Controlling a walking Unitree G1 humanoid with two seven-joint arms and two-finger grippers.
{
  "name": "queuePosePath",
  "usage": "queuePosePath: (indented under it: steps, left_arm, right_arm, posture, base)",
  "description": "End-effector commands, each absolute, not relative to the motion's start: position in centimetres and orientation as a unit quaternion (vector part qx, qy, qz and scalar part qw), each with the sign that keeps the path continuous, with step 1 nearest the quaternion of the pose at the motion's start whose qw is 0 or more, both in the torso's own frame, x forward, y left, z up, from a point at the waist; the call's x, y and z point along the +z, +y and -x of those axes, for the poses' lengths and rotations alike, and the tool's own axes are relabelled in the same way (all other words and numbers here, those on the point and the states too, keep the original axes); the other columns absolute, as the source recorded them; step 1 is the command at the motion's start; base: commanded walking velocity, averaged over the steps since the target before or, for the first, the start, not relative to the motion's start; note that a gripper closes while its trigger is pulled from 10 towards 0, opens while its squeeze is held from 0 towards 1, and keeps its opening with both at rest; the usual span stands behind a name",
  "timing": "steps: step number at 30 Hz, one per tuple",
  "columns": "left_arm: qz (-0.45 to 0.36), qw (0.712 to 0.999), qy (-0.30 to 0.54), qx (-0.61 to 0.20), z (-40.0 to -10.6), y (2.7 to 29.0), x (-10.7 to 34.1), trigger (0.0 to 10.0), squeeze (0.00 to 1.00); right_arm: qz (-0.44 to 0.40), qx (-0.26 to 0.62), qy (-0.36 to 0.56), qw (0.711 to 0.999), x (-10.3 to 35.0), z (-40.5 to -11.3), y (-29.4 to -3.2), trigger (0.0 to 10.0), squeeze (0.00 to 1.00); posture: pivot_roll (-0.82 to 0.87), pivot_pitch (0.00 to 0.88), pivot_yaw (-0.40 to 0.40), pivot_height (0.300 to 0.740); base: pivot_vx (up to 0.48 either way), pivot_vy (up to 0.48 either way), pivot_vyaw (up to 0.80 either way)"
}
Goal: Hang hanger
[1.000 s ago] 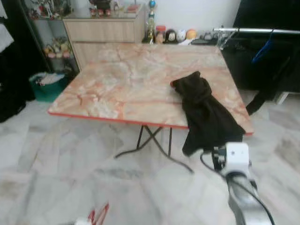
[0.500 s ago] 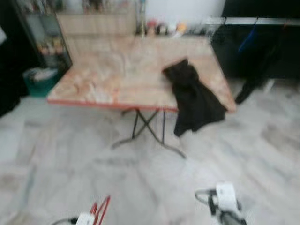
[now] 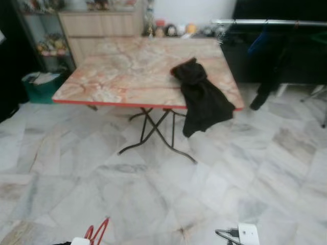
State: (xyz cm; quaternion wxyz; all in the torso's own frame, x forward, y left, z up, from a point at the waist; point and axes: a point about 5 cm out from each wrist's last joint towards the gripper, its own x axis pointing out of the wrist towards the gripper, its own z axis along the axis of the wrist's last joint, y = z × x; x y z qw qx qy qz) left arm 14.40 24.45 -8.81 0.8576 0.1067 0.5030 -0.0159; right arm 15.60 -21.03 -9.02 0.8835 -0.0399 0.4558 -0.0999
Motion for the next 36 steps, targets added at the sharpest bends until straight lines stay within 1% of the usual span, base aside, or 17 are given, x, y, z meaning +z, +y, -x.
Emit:
queuePosePath:
  steps: [1, 3, 5, 8, 12, 14, 18, 21, 22, 25, 27, 28, 29, 31, 33, 34, 36]
  left_arm:
    - [-0.108, 0.857, 0.503, -0.021, -14.6, 23.8, -8.9, 10.0, 0.0]
    - [-0.109, 0.86, 0.498, -0.021, -15.1, 23.3, -8.9, 10.0, 0.0]
    - [-0.11, 0.868, 0.484, -0.025, -16.3, 21.9, -8.7, 10.0, 0.0]
    - [-0.11, 0.87, 0.48, -0.026, -16.6, 21.6, -8.7, 10.0, 0.0]
    - [-0.11, 0.887, 0.447, -0.029, -18.6, 20.6, -7.9, 10.0, 0.0]
    - [-0.112, 0.889, 0.443, -0.031, -18.8, 20.5, -7.8, 10.0, 0.0]
    - [-0.12, 0.905, 0.406, -0.04, -20.8, 20.4, -6.7, 10.0, 0.0]
    - [-0.128, 0.92, 0.367, -0.05, -22.8, 20.4, -5.3, 10.0, 0.0]
    - [-0.128, 0.929, 0.34, -0.068, -24.0, 20.1, -4.4, 10.0, 0.0]
    - [-0.144, 0.931, 0.313, -0.12, -25.1, 19.3, -3.5, 10.0, 0.0]
    - [-0.182, 0.921, 0.284, -0.193, -26.0, 18.2, -2.7, 10.0, 0.0]
    - [-0.195, 0.917, 0.275, -0.214, -26.2, 17.9, -2.4, 10.0, 0.0]
    - [-0.218, 0.907, 0.256, -0.254, -26.6, 17.6, -1.8, 10.0, 0.0]
    - [-0.222, 0.901, 0.244, -0.283, -26.9, 17.5, -1.3, 10.0, 0.0]
    - [-0.222, 0.899, 0.24, -0.292, -27.0, 17.5, -1.1, 10.0, 0.0]
    - [-0.223, 0.889, 0.226, -0.33, -27.3, 17.2, -0.4, 10.0, 0.0]
    - [-0.234, 0.875, 0.212, -0.366, -27.3, 16.8, 0.1, 10.0, 0.0]
  right_arm:
    - [0.047, -0.092, 0.453, 0.886, -8.9, -16.0, -21.1, 10.0, 0.0]
    - [0.045, -0.094, 0.45, 0.887, -8.8, -16.2, -21.2, 10.0, 0.0]
    - [0.047, -0.096, 0.442, 0.891, -8.5, -16.7, -21.6, 10.0, 0.0]
    - [0.048, -0.095, 0.439, 0.892, -8.4, -16.9, -21.7, 10.0, 0.0]
    - [0.049, -0.083, 0.404, 0.91, -7.3, -18.9, -21.7, 10.0, 0.0]
    - [0.048, -0.079, 0.4, 0.912, -7.2, -19.1, -21.7, 10.0, 0.0]
    - [0.072, -0.032, 0.386, 0.919, -6.7, -20.2, -21.3, 10.0, 0.0]
    - [0.097, 0.002, 0.356, 0.929, -5.7, -21.8, -20.9, 10.0, 0.0]
    - [0.104, 0.02, 0.333, 0.937, -5.0, -22.7, -20.8, 10.0, 0.0]
    - [0.125, 0.071, 0.307, 0.941, -4.1, -23.8, -20.4, 10.0, 0.0]
    - [0.158, 0.149, 0.286, 0.933, -3.5, -24.4, -19.6, 10.0, 0.0]
    - [0.168, 0.174, 0.281, 0.929, -3.3, -24.6, -19.4, 10.0, 0.0]
    - [0.193, 0.239, 0.257, 0.916, -2.5, -25.0, -19.3, 10.0, 0.0]
    - [0.201, 0.294, 0.232, 0.905, -1.5, -25.3, -19.3, 10.0, 0.0]
    - [0.205, 0.312, 0.222, 0.901, -1.2, -25.4, -19.2, 10.0, 0.0]
    - [0.208, 0.362, 0.199, 0.886, -0.1, -25.6, -19.2, 10.0, 0.0]
    - [0.215, 0.4, 0.185, 0.872, 0.8, -25.7, -19.2, 10.0, 0.0]
  posture:
    - [-0.08, 0.0, 0.018, 0.727]
    - [-0.08, 0.0, 0.018, 0.727]
    - [-0.08, 0.0, 0.011, 0.727]
    - [-0.08, 0.0, 0.011, 0.727]
    - [-0.08, 0.0, 0.008, 0.727]
    - [-0.09, 0.0, 0.008, 0.727]
    - [-0.09, 0.0, 0.007, 0.727]
    - [-0.09, 0.0, 0.006, 0.727]
    - [-0.08, 0.0, 0.005, 0.727]
    - [-0.08, 0.0, 0.005, 0.727]
    - [-0.08, 0.0, 0.007, 0.727]
    - [-0.08, 0.0, 0.007, 0.727]
    - [-0.08, 0.0, 0.007, 0.727]
    - [-0.08, 0.0, 0.007, 0.727]
    - [-0.08, 0.0, 0.007, 0.727]
    - [-0.08, 0.0, 0.008, 0.727]
    - [-0.08, 0.0, 0.009, 0.727]
  base:
    - [0.0, 0.0, 0.0]
    - [0.0, 0.0, 0.0]
    - [0.0, 0.0, 0.0]
    - [0.0, 0.0, 0.0]
    - [0.0, 0.0, 0.0]
    - [0.0, 0.0, 0.0]
    - [0.0, 0.0, 0.0]
    - [0.0, 0.0, 0.0]
    - [0.0, 0.0, 0.0]
    - [0.0, 0.0, 0.0]
    - [0.0, 0.0, 0.0]
    - [0.0, 0.0, 0.0]
    - [0.0, 0.0, 0.0]
    - [0.0, 0.0, 0.0]
    - [0.0, 0.0, 0.0]
    - [0.0, 0.0, 0.0]
    - [0.0, 0.0, 0.0]
